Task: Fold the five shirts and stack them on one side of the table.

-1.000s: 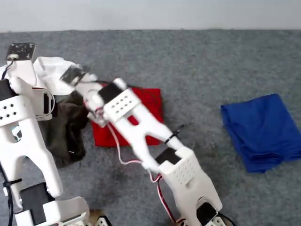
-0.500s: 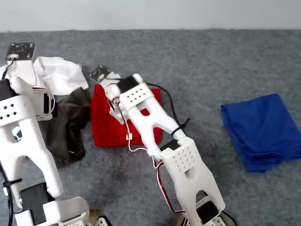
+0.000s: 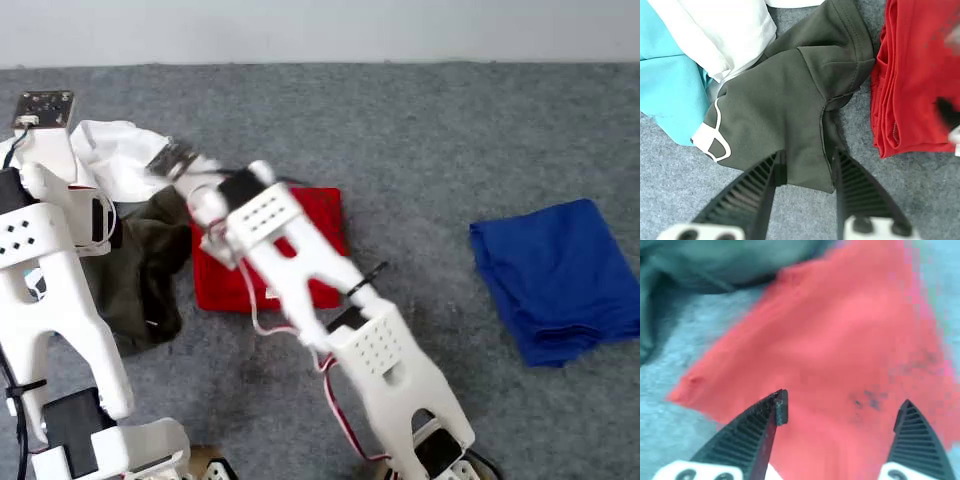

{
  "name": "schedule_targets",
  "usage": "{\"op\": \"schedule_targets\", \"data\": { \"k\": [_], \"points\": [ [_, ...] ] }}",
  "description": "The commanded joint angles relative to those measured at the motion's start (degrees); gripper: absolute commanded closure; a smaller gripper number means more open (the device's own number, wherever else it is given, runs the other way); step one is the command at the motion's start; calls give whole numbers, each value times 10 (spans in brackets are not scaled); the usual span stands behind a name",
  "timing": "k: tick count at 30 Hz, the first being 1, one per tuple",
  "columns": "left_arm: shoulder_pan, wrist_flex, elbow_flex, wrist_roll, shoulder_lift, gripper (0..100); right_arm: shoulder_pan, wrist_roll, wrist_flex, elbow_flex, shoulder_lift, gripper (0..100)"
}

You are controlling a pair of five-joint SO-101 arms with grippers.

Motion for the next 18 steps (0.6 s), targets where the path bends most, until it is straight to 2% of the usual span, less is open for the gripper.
{"op": "schedule_targets", "data": {
  "k": [1,8,18],
  "points": [
    [-3,11,-1,-3,-23,845,65,4,26,-43,-3,657],
    [-2,11,-1,-3,-19,845,131,2,36,-37,22,656],
    [-2,11,0,-3,-18,845,124,-88,23,-90,124,656]
  ]
}}
